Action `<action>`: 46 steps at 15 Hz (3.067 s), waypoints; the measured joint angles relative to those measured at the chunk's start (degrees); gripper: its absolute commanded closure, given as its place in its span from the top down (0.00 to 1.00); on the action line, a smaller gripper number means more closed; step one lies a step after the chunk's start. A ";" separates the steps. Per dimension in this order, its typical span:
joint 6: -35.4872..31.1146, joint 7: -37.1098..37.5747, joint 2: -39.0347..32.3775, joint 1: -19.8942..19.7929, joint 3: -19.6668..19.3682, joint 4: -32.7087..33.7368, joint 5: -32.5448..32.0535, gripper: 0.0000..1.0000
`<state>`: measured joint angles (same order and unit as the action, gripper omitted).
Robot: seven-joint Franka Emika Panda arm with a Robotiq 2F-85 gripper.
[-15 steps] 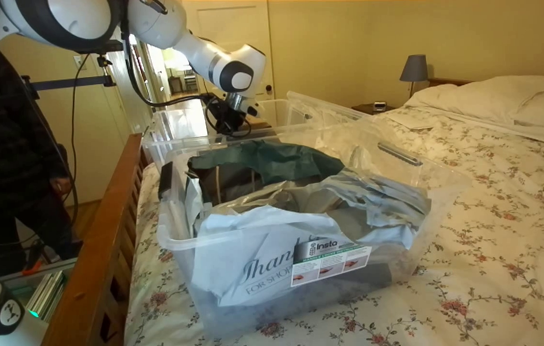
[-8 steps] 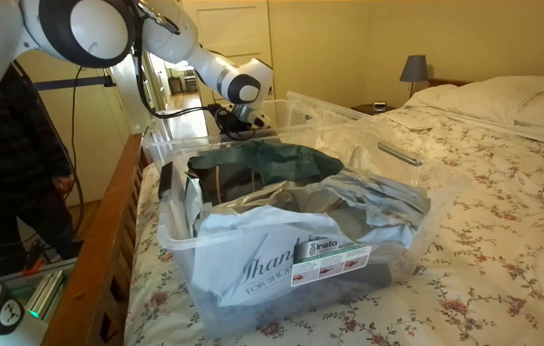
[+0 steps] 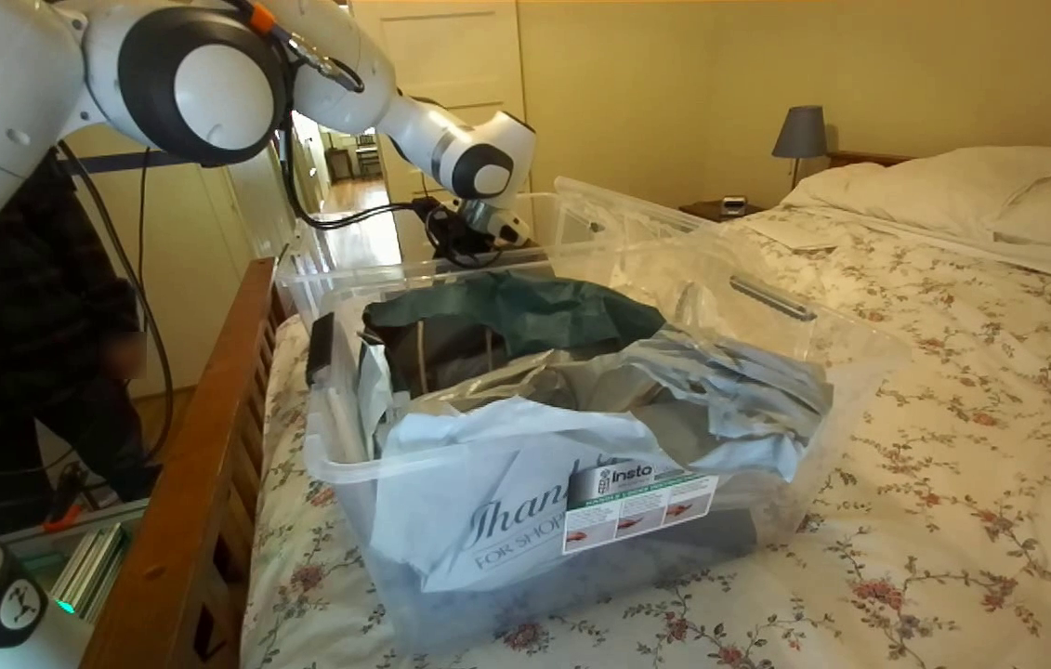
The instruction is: Remove one box from the container on the left and put it in the container on the right.
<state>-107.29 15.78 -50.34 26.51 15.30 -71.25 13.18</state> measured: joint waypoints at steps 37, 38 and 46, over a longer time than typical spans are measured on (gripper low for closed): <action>10.72 14.25 -11.04 5.97 -6.82 18.48 -1.84 1.00; 10.70 14.20 -11.38 5.76 -6.65 18.60 -1.44 1.00; 11.37 5.58 -13.47 0.11 0.45 21.04 5.21 0.37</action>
<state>-95.93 21.36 -63.81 26.62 15.76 -50.21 18.38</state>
